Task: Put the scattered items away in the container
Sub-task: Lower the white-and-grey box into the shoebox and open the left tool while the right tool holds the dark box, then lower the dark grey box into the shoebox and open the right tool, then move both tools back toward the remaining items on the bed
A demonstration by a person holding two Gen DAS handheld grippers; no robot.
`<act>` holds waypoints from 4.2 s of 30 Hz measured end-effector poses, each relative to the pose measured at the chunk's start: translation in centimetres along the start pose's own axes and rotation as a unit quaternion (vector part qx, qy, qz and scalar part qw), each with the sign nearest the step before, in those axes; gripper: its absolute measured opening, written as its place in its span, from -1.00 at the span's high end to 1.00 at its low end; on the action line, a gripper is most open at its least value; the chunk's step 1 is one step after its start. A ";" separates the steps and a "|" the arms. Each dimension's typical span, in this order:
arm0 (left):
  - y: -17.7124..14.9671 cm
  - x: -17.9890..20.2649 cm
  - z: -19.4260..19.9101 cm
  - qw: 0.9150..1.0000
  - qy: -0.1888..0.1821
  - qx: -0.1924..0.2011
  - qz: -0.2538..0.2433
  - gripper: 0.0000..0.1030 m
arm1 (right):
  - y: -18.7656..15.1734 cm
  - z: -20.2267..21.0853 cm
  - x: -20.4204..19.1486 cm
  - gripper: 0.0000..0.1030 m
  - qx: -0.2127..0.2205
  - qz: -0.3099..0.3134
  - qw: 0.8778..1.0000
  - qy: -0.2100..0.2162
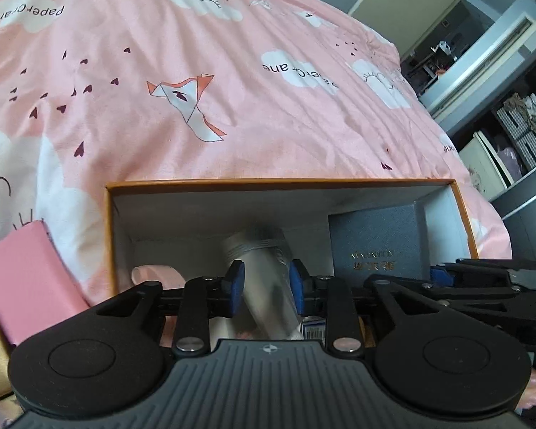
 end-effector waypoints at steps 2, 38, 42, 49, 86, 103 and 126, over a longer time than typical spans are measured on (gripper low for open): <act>-0.1 0.0 0.0 1.000 -0.005 -0.008 -0.001 0.40 | 0.0 0.0 0.0 0.30 0.000 -0.001 1.000 0.001; 0.1 -0.2 0.3 0.999 0.025 -0.007 -0.023 0.43 | -0.6 -1.7 -2.8 0.30 -0.007 -0.055 0.993 0.105; 0.8 -0.3 1.5 0.997 0.053 0.011 -0.046 0.43 | -0.8 -3.1 -4.4 0.30 -0.023 -0.073 0.988 0.138; 0.6 -1.4 1.9 0.997 0.062 0.020 -0.047 0.43 | -1.1 -5.1 -4.9 0.22 -0.044 -0.069 0.989 0.124; -2.4 -1.9 5.8 0.992 0.079 0.091 -0.043 0.42 | -0.2 -4.9 -5.2 0.10 0.002 0.099 0.995 0.010; -5.4 -0.3 10.1 0.981 0.126 0.127 -0.077 0.42 | -4.3 3.8 -10.0 -0.28 0.109 0.088 0.990 -0.017; -13.9 -6.2 17.5 0.966 0.222 0.100 -0.083 0.50 | -12.0 5.1 -20.0 -0.13 0.157 0.099 0.983 -0.006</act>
Point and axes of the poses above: each gripper's, at about its wrist camera, not at the fingertips, and z roughly against the way its jaws point, x to its right, y to its top, the point moved 10 cm from there along -z, roughly the way its jaws point, and after that the axes turned 3 degrees about -y, right-handed, at the moved point
